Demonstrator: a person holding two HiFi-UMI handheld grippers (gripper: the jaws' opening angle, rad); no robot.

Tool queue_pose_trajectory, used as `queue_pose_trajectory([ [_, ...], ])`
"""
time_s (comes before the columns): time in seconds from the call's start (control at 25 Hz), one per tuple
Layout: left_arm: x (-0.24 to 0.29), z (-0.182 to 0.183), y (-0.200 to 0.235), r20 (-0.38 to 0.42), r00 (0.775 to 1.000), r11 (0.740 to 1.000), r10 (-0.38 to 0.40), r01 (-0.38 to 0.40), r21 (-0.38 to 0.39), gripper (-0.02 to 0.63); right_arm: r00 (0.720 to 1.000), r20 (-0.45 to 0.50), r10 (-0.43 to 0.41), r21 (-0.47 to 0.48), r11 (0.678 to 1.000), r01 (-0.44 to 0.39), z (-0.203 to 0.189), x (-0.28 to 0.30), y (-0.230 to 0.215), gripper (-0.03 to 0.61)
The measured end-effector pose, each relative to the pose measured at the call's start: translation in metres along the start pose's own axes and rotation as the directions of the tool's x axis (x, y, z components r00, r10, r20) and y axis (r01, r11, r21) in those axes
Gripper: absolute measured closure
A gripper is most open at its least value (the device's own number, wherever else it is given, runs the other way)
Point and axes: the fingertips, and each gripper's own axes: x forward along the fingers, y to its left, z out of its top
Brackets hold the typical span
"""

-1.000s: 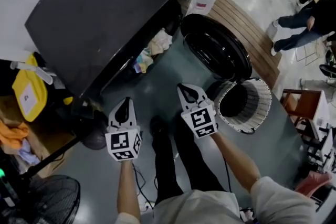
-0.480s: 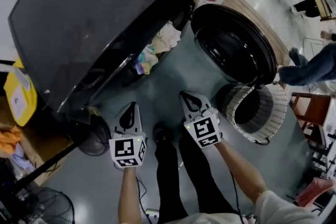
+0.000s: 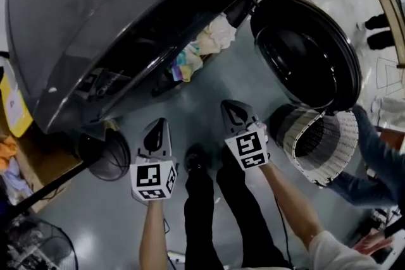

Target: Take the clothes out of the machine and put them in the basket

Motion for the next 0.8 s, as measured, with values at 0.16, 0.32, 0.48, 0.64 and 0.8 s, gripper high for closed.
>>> queue_pose_trajectory([
  [0.16, -0.004, -0.005, 0.018, 0.005, 0.999, 0.999, 0.038, -0.038, -0.011, 0.595, 0.999, 0.027, 0.022, -0.020, 1.000, -0.022, 0.018, 0.030, 0.005, 0.557],
  [0.32, -0.014, -0.011, 0.038, 0.012, 0.997, 0.997, 0.071, -0.071, -0.026, 0.595, 0.997, 0.050, 0.062, -0.052, 0.997, -0.060, 0.036, 0.057, 0.023, 0.557],
  [0.48, -0.021, -0.019, 0.048, 0.026, 0.996, 0.995, 0.089, -0.087, -0.045, 0.595, 0.995, 0.059, 0.076, -0.086, 0.994, -0.071, 0.047, 0.084, 0.029, 0.557],
  [0.64, -0.022, -0.026, 0.051, 0.031, 0.996, 0.996, 0.087, -0.086, -0.038, 0.595, 0.994, 0.063, 0.090, -0.104, 0.991, -0.083, 0.049, 0.114, 0.027, 0.557],
  [0.8, -0.011, -0.032, 0.053, 0.040, 0.996, 0.996, 0.081, -0.080, -0.029, 0.595, 0.987, 0.076, 0.145, -0.103, 0.985, -0.136, 0.052, 0.144, 0.028, 0.340],
])
